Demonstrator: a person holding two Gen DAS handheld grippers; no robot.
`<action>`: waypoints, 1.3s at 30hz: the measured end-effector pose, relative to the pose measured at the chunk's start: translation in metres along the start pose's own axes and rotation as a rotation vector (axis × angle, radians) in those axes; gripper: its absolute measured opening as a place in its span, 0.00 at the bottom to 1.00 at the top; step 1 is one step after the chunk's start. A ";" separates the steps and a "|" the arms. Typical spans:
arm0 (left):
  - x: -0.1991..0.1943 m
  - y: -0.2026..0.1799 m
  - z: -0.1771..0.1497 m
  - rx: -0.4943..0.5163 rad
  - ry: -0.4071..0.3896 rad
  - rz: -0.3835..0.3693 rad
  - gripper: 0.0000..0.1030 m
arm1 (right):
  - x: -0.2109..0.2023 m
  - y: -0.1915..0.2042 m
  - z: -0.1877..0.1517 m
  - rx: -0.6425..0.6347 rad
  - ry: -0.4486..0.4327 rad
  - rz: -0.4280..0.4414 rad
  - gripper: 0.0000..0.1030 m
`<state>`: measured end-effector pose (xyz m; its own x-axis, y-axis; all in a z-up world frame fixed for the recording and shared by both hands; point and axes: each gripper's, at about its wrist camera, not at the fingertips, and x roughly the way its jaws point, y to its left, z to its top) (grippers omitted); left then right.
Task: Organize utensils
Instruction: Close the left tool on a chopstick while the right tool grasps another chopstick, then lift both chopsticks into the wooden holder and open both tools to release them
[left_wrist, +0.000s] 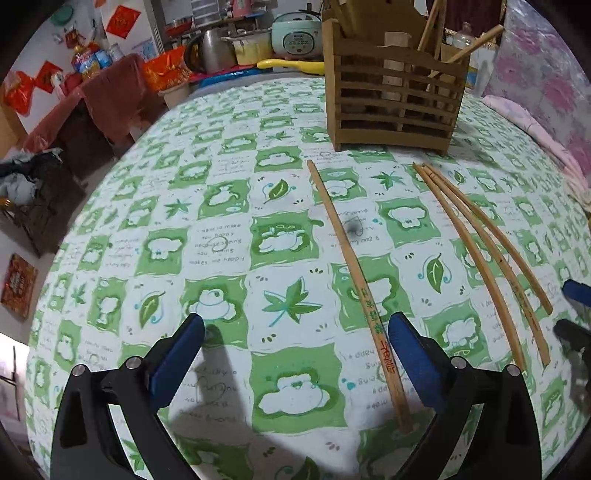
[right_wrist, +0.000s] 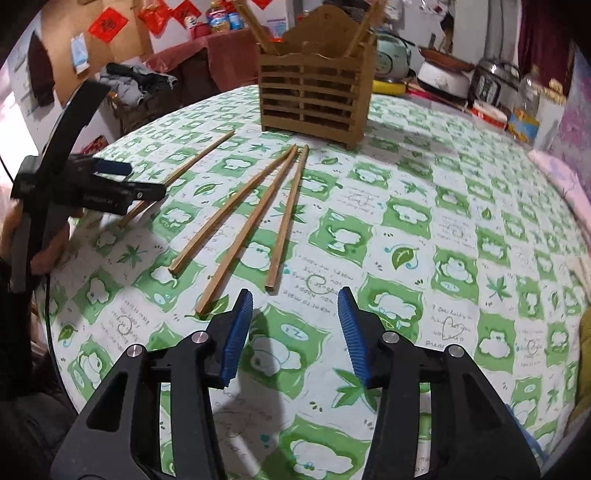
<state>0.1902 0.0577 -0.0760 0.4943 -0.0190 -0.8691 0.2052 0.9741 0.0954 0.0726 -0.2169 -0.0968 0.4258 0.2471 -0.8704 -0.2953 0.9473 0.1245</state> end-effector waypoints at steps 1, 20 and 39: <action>-0.002 -0.002 -0.001 0.011 -0.012 0.023 0.95 | 0.000 -0.001 0.000 0.005 0.001 0.001 0.47; -0.032 -0.039 -0.039 0.043 -0.075 0.011 0.14 | -0.002 0.000 -0.001 0.006 -0.016 0.005 0.47; -0.033 -0.034 -0.037 0.003 -0.090 0.007 0.05 | 0.007 0.011 0.004 0.029 0.006 0.049 0.06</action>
<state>0.1354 0.0332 -0.0682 0.5692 -0.0327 -0.8215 0.2039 0.9736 0.1025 0.0756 -0.2036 -0.0997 0.4062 0.2922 -0.8658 -0.2911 0.9395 0.1805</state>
